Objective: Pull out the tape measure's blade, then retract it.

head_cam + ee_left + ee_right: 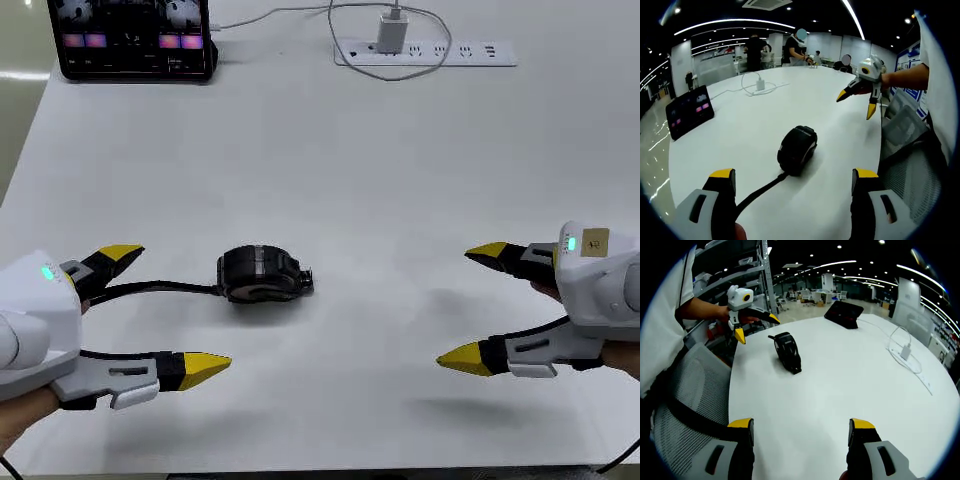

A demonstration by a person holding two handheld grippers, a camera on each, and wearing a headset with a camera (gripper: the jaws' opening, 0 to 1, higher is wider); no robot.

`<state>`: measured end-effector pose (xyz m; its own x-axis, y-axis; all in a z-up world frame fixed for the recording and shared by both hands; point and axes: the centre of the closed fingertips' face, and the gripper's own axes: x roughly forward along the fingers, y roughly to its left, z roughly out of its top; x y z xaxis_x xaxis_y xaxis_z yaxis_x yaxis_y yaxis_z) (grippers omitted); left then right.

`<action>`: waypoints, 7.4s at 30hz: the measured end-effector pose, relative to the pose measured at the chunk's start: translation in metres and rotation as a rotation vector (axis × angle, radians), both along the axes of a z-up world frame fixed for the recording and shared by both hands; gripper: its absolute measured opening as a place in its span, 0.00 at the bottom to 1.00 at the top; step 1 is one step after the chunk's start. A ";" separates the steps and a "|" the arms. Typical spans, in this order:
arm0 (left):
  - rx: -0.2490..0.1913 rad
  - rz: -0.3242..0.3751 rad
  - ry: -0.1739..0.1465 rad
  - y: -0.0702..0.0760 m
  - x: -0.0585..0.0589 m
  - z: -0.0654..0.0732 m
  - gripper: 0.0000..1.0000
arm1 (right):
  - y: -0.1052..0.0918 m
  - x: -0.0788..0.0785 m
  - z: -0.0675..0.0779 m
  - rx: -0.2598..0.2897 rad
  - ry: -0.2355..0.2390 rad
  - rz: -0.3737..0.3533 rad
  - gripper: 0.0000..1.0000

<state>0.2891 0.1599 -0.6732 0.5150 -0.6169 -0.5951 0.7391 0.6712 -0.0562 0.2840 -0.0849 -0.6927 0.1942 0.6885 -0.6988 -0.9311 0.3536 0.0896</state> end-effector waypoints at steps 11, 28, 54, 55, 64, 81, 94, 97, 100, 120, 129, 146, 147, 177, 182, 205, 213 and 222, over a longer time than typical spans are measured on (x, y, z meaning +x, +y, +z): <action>0.023 -0.042 -0.011 -0.005 0.008 -0.001 0.93 | 0.011 0.007 -0.002 -0.003 -0.013 0.042 0.77; 0.047 -0.101 -0.012 -0.017 0.015 -0.013 0.92 | 0.027 0.017 -0.010 -0.011 -0.046 0.090 0.78; 0.043 -0.119 -0.001 -0.031 0.026 -0.032 0.83 | 0.055 0.034 -0.026 0.054 -0.032 0.106 0.76; 0.047 -0.122 -0.003 -0.031 0.026 -0.033 0.81 | 0.055 0.035 -0.027 0.053 -0.030 0.109 0.76; 0.069 -0.167 0.003 -0.035 0.029 -0.041 0.62 | 0.061 0.034 -0.033 0.054 -0.012 0.124 0.75; 0.138 -0.265 0.007 -0.040 0.030 -0.050 0.45 | 0.067 0.031 -0.038 0.059 0.008 0.145 0.75; 0.196 -0.313 -0.023 -0.039 0.034 -0.052 0.35 | 0.069 0.032 -0.039 0.056 0.006 0.149 0.74; 0.216 -0.321 -0.029 -0.039 0.035 -0.052 0.33 | 0.069 0.032 -0.039 0.056 0.006 0.150 0.74; 0.231 -0.333 -0.034 -0.039 0.036 -0.052 0.30 | 0.070 0.032 -0.040 0.056 0.008 0.151 0.74; 0.266 -0.390 -0.015 -0.041 0.035 -0.052 0.26 | 0.076 0.028 -0.042 0.058 0.011 0.179 0.70; 0.262 -0.392 0.002 -0.040 0.035 -0.053 0.25 | 0.084 0.028 -0.044 0.068 0.020 0.199 0.67; 0.278 -0.413 0.006 -0.040 0.035 -0.053 0.25 | 0.106 0.029 -0.045 0.098 0.018 0.245 0.55; 0.279 -0.415 0.005 -0.041 0.035 -0.053 0.25 | 0.108 0.029 -0.046 0.100 0.019 0.248 0.55; 0.307 -0.473 -0.019 -0.041 0.036 -0.054 0.25 | 0.134 0.035 -0.055 0.098 -0.047 0.346 0.32; 0.303 -0.478 -0.017 -0.041 0.036 -0.053 0.25 | 0.137 0.036 -0.056 0.103 -0.054 0.358 0.29; 0.306 -0.483 -0.015 -0.041 0.036 -0.054 0.25 | 0.146 0.034 -0.060 0.115 -0.089 0.406 0.12; 0.307 -0.480 -0.010 -0.041 0.035 -0.053 0.25 | 0.147 0.034 -0.060 0.113 -0.085 0.405 0.11; 0.311 -0.481 0.000 -0.040 0.035 -0.053 0.24 | 0.146 0.033 -0.060 0.109 -0.093 0.391 0.10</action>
